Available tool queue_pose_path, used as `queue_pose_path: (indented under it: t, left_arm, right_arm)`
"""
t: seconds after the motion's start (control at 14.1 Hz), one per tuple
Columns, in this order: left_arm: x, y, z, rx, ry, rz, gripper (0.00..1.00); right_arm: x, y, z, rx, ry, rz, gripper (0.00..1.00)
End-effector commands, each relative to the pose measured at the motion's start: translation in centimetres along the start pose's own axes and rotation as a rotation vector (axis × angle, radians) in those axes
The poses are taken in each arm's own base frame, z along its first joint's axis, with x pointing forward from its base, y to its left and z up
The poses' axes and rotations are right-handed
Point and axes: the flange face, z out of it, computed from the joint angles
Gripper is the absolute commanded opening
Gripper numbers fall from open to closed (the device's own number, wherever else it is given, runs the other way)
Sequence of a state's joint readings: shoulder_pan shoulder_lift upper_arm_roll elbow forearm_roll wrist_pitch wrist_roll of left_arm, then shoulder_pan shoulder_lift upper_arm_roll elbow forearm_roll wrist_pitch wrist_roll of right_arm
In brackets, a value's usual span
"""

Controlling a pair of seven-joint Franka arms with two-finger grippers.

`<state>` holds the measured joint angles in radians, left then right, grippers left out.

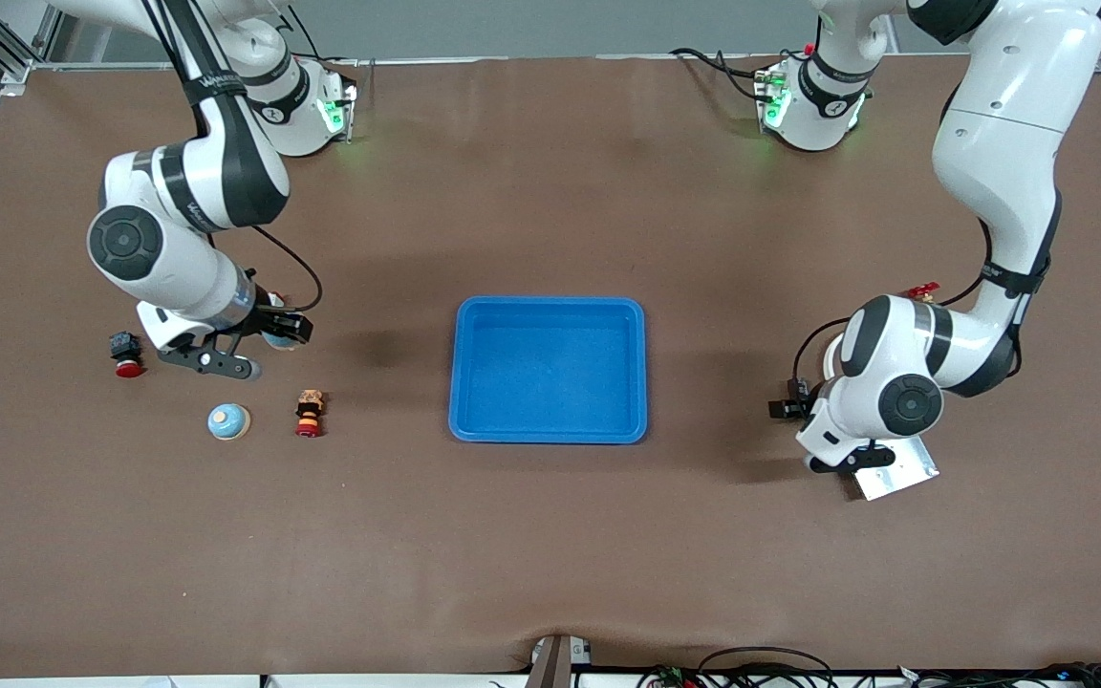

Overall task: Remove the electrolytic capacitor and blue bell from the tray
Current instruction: 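Carry the bell with the right gripper toward the breaker while the left gripper withdraws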

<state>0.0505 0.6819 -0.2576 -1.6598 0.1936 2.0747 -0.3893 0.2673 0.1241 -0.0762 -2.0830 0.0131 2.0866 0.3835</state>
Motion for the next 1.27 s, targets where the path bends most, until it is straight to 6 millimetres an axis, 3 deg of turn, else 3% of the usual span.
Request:
queue_pose_path:
  t: [0.0, 0.35, 0.64, 0.99, 1.2]
  left_arm:
    - [-0.8, -2.2, -2.4, 0.011, 0.004, -0.007, 1.00]
    - [-3.3, -6.4, -4.5, 0.011, 0.004, 0.033, 1.00]
    - [-5.6, -11.4, -8.4, -0.044, 0.035, 0.068, 1.00]
    - [-9.1, -17.5, -14.0, -0.056, -0.012, 0.081, 1.00]
    - [-11.5, -17.7, -17.7, -0.059, -0.013, 0.050, 1.00]
  right_arm:
    - [-1.5, 4.0, -1.1, 0.018, 0.011, -0.061, 0.00]
    - [-0.6, 13.3, -1.1, 0.038, 0.006, -0.170, 0.00]
    - [0.0, 20.3, 0.1, 0.055, -0.005, -0.212, 0.00]
    - [0.4, 25.7, 2.0, 0.094, 0.025, -0.267, 0.00]
    - [0.7, 27.3, 3.9, 0.090, 0.038, -0.266, 0.00]
